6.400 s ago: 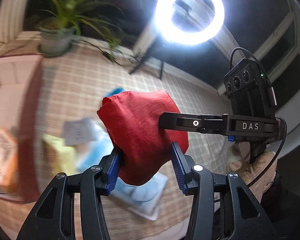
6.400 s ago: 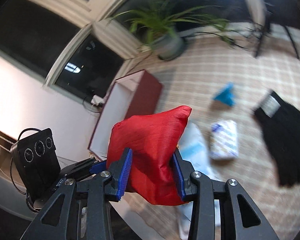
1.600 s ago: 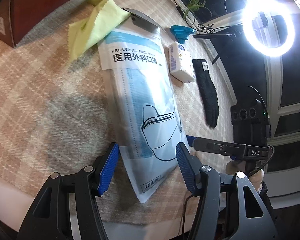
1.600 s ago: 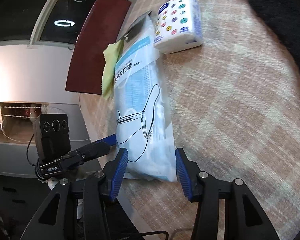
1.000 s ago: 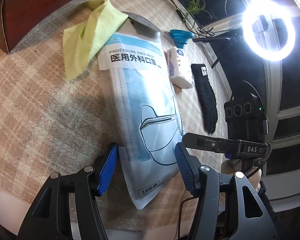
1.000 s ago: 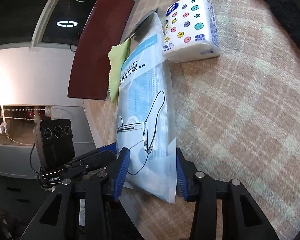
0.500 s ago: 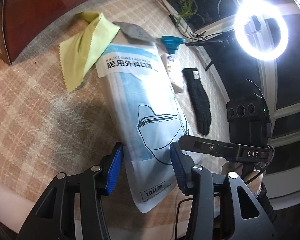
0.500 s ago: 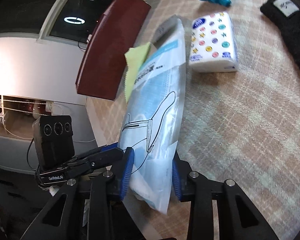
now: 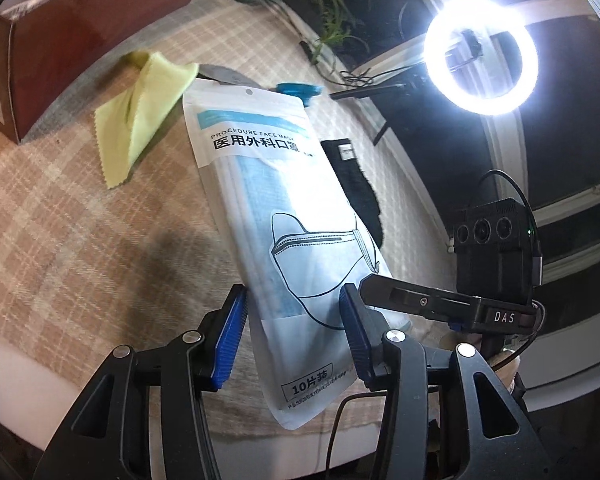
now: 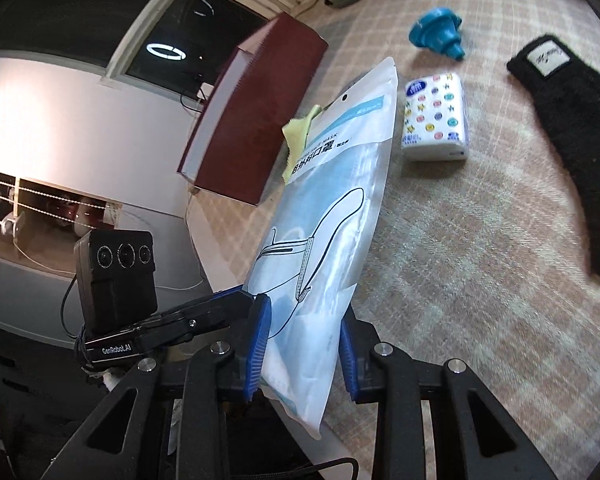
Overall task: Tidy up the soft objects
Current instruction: 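Carry the mask bag over the shoebox with the right tool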
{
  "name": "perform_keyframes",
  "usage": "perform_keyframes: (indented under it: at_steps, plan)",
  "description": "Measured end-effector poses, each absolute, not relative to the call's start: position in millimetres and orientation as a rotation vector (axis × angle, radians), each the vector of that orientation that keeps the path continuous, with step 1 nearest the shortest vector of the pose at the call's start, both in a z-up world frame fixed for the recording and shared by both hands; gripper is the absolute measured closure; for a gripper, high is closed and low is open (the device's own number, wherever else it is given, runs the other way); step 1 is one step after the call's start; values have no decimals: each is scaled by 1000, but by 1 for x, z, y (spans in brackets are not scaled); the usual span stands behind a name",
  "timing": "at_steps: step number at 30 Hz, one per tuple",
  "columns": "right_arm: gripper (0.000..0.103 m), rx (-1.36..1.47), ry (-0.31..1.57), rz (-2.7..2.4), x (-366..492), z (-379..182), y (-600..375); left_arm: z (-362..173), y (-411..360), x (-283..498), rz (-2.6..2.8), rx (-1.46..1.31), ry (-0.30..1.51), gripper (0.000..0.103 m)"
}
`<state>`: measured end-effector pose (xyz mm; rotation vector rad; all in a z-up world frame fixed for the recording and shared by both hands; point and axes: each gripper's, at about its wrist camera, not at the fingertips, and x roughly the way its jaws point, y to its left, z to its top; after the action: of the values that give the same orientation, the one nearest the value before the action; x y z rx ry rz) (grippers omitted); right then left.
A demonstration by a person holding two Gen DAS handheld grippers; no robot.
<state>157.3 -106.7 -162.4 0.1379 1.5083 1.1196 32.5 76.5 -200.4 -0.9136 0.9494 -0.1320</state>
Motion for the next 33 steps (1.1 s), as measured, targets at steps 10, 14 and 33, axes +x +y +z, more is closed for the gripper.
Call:
perform_keyframes:
  at_steps: [10, 14, 33]
  plan:
    - [74, 102, 1412, 1129, 149, -121, -104, -169, 77, 27, -162, -875, 877, 58]
    - [74, 85, 1379, 1142, 149, -109, -92, -157, 83, 25, -160, -856, 847, 58]
    - [75, 30, 1292, 1261, 153, -86, 58, -119, 198, 9, -49, -825, 720, 58]
